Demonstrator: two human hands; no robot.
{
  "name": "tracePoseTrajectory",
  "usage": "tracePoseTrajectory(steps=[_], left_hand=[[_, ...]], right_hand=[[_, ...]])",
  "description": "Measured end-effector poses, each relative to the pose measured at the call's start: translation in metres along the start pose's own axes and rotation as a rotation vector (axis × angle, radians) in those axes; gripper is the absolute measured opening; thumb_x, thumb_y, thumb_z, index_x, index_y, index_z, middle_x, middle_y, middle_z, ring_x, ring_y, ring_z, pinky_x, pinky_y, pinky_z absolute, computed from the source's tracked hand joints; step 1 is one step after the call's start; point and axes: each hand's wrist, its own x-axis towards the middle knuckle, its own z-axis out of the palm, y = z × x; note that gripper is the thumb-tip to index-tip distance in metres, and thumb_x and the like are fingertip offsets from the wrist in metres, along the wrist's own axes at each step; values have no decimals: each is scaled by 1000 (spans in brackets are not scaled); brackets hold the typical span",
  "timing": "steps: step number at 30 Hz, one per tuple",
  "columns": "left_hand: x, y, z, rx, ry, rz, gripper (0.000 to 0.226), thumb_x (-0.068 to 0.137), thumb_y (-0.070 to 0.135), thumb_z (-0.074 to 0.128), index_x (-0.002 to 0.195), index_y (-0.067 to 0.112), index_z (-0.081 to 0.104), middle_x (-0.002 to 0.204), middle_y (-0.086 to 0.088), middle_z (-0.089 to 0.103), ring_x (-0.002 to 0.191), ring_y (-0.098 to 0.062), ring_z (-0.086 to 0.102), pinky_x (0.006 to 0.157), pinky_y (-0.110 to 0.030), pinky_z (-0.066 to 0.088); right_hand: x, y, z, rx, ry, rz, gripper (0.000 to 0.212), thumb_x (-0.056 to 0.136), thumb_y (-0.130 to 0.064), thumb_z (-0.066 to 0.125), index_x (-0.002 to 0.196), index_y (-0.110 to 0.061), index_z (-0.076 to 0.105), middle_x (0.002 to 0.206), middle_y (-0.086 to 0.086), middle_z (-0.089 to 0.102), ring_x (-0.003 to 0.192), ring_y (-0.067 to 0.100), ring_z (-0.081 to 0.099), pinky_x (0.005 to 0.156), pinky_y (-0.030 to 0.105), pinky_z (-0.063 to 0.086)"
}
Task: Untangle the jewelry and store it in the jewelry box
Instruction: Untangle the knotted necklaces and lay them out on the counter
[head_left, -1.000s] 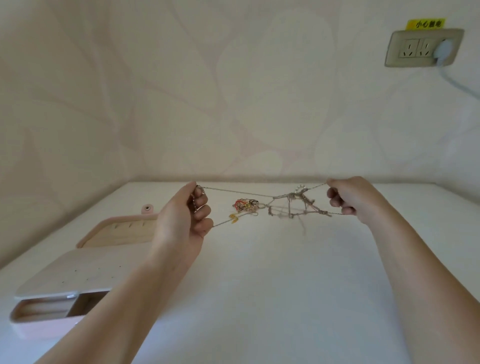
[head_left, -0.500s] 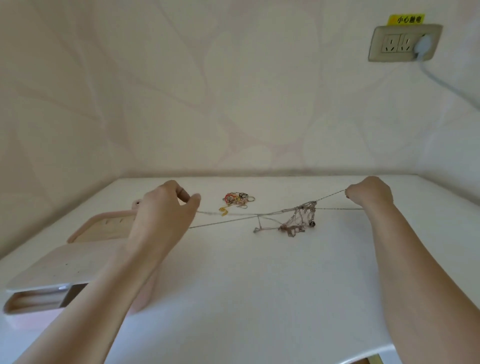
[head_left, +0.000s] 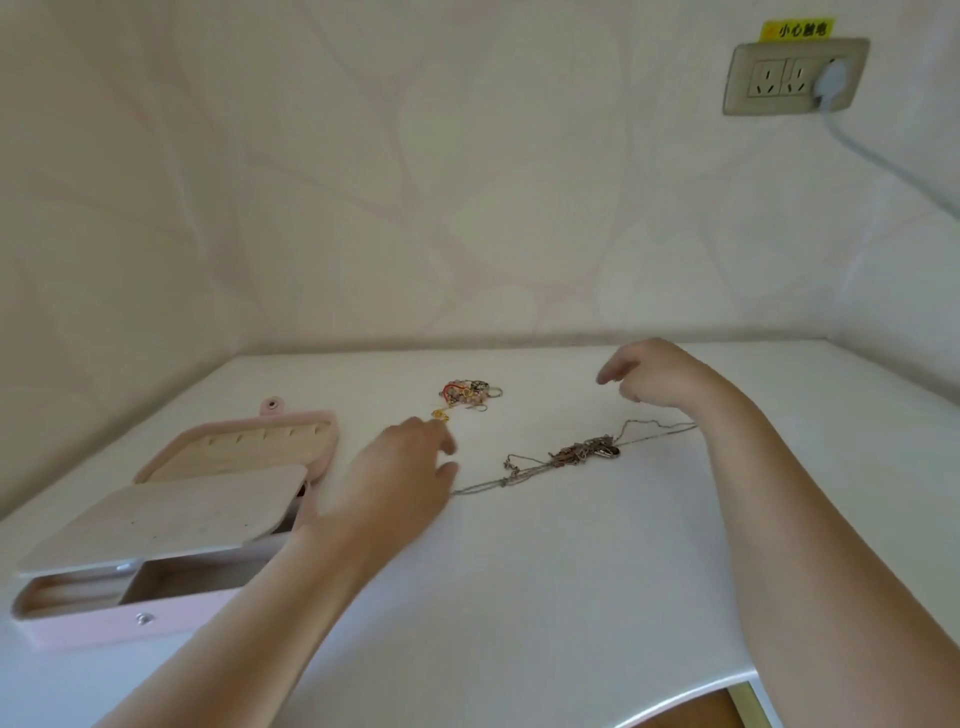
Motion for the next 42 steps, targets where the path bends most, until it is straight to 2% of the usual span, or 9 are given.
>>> tracePoseTrajectory(steps=[4,8,14,17,19,23,29,35,42], left_hand=[[-3,20,18,-263,-190,311,44,101,26,37,144,27,32,151,12,29,143,-7,16,110,-17,10],[-2,14,33,-205,-386,339,49,102,32,31,149,27,19,158,10,9,144,-4,-1,111,-18,-5],[8,0,25,-196,-127,95,26,93,39,52,111,21,56,140,6,43,139,-10,24,106,-18,10],[9,-5,18,-443,-20,-77,32,82,44,66,108,28,58,121,15,51,113,-4,47,84,-18,31],[11,-3,15,-662,-23,-111,34,78,36,72,109,27,60,114,18,58,110,1,52,89,-16,37],[9,4,13,-1057,-71,-166,29,77,20,76,104,18,64,92,4,74,88,-5,69,72,-8,48],[14,-1,15,-1235,-82,-267,16,79,11,72,95,9,69,83,-8,74,84,-16,70,92,-30,52],[13,5,18,-1417,-97,-308,9,89,11,61,82,4,63,79,-7,65,75,-17,64,79,-28,56],[16,8,12,-1735,-102,-316,9,86,17,58,80,12,62,73,0,57,62,-11,53,62,-25,42]], right_hand=[[-17,-10,-1,-170,-444,-166,22,74,-16,78,90,-28,70,91,-11,65,90,8,59,83,21,41],[-17,-14,6,-310,-438,-128,14,75,-20,79,81,-26,68,75,-12,62,71,2,56,60,13,37],[-18,-30,21,57,-341,-314,6,78,-20,76,78,-25,72,74,-10,69,73,2,60,73,16,41],[-26,-45,31,237,-450,-405,11,87,-12,66,92,-17,73,81,-7,71,77,2,62,77,11,47],[-30,-54,40,342,-517,-429,11,89,-8,63,94,-12,72,87,0,70,79,6,63,76,13,49],[-37,-66,57,411,-507,-479,11,85,-5,67,94,-5,72,82,8,69,74,16,62,71,21,54],[-39,-70,54,472,-473,-467,14,82,-11,71,94,-4,73,74,5,66,47,8,44,53,18,43],[-42,-69,48,364,-385,-478,13,80,-1,66,90,-9,71,82,2,63,50,9,41,54,17,37],[-39,-70,53,576,-473,-433,12,86,0,60,83,-11,64,67,-5,57,52,8,42,53,16,37]])
